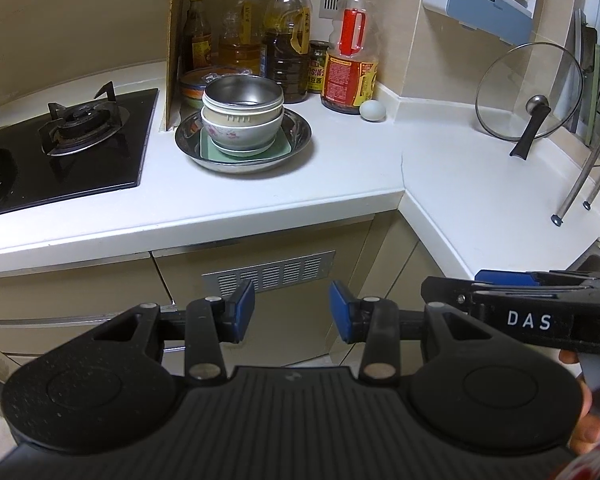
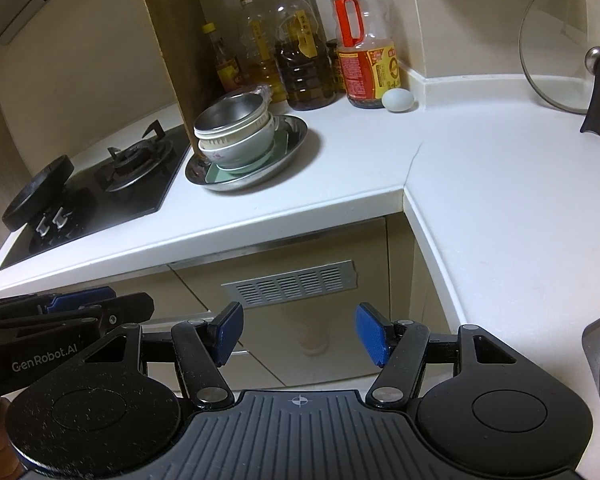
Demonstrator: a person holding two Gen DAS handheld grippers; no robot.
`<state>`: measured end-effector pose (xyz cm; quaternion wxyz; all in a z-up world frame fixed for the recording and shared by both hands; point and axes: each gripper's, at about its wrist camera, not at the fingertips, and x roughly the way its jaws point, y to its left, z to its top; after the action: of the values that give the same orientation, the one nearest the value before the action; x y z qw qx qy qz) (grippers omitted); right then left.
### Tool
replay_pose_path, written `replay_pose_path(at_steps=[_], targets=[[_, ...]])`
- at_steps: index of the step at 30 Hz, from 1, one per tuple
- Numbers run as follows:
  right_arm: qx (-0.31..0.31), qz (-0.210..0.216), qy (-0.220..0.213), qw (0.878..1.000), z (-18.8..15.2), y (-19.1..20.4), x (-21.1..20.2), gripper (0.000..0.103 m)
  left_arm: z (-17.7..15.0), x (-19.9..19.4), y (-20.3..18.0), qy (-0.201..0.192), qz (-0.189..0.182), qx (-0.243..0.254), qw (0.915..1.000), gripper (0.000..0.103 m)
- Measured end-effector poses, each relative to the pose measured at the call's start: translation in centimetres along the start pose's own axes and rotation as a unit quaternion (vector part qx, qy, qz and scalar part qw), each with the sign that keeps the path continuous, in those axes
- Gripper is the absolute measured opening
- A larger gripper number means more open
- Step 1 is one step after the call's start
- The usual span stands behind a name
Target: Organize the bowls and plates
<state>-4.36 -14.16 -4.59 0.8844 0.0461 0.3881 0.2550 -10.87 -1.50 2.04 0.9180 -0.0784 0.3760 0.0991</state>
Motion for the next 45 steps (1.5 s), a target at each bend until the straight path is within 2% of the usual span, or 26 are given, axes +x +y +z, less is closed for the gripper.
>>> replay_pose_path(at_steps=[45], targets=[[0.0,0.002,-0.001,1.0,-0.11,0.07,-0.04,0.063,0.16,0.14,0.31,0.001,-0.001,0.0,1.0,0.038]])
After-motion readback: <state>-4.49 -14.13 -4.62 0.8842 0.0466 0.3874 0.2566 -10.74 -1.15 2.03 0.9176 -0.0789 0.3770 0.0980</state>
